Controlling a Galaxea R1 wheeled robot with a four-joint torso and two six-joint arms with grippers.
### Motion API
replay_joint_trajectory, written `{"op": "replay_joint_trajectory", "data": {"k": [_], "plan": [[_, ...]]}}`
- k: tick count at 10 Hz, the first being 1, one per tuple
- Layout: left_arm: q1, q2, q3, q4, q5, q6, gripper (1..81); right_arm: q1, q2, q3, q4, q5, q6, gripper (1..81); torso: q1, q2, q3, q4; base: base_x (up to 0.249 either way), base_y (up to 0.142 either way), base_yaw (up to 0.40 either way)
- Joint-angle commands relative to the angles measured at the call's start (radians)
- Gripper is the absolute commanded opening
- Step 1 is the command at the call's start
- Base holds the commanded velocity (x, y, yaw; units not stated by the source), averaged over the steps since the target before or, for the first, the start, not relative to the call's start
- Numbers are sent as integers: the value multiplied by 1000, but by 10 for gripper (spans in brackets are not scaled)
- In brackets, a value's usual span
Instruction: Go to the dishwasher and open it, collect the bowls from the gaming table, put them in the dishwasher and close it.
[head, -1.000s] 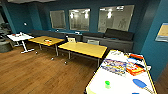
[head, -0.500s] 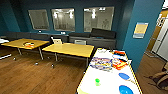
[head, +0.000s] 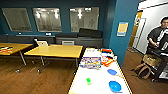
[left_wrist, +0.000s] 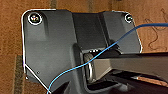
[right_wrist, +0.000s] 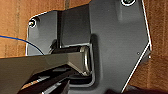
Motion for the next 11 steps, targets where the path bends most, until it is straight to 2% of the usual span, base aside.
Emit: {"op": "replay_joint_trajectory", "data": {"k": [1, 2, 5, 11], "plan": [[-37, -5, 4, 6, 52, 5, 811, 44, 3, 8, -8, -66, -4, 811, 0, 0, 0, 0, 0, 0, -386], [-37, -5, 4, 3, 52, 5, 811, 44, 3, 8, -8, -66, -6, 811, 0, 0, 0, 0, 0, 0, -380], [-37, -6, 4, -1, 51, 5, 811, 44, 3, 8, -10, -66, -6, 811, 0, 0, 0, 0, 0, -118, 0], [-37, -6, 6, -1, 47, 5, 811, 42, 3, 5, -8, -66, -6, 811, 0, 0, 0, 0, 0, 0, 0]]}}
